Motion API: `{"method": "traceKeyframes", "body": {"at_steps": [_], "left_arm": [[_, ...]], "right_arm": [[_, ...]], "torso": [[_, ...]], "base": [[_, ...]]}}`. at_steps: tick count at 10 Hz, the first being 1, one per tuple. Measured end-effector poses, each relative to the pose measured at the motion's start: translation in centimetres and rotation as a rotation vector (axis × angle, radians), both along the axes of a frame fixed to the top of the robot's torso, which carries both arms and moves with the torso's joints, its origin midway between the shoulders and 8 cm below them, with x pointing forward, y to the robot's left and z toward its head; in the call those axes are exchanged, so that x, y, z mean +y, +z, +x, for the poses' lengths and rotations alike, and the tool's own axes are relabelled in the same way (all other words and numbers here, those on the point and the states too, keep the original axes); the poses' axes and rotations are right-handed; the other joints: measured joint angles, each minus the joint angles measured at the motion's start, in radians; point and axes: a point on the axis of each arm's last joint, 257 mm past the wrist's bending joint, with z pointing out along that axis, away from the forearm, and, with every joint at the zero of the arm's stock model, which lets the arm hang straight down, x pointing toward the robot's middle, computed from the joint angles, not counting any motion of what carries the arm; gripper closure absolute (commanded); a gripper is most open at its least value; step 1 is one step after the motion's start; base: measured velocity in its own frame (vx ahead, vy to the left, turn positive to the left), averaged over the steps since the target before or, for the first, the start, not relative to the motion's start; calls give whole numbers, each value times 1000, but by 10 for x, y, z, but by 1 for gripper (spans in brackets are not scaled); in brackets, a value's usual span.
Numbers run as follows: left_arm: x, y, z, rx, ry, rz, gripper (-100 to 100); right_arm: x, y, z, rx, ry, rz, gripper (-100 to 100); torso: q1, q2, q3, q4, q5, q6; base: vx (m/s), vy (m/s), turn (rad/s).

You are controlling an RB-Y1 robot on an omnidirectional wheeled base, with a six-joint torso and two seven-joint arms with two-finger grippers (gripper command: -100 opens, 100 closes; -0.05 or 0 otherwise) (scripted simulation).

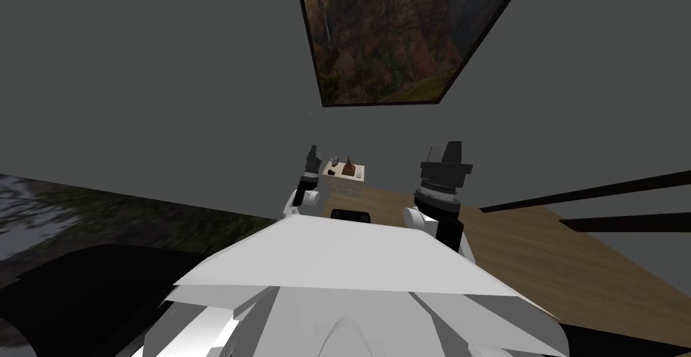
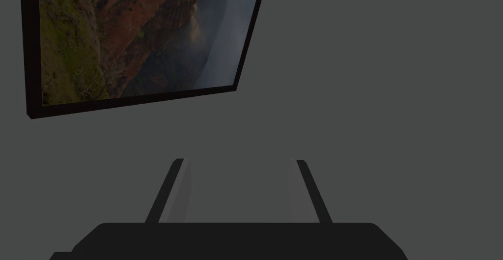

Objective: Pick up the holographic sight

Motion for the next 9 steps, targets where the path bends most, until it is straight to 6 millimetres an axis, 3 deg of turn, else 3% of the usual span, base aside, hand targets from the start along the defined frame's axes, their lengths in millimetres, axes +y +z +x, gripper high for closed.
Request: {"method": "traceKeyframes", "body": {"at_steps": [9], "left_arm": [[-19, -71, 79, 251, -44, 3, -100]], "right_arm": [[0, 0, 0, 0, 0, 0, 0]], "torso": [[1, 0, 0, 0, 0, 0]], "base": [[-53, 21, -32]]}}
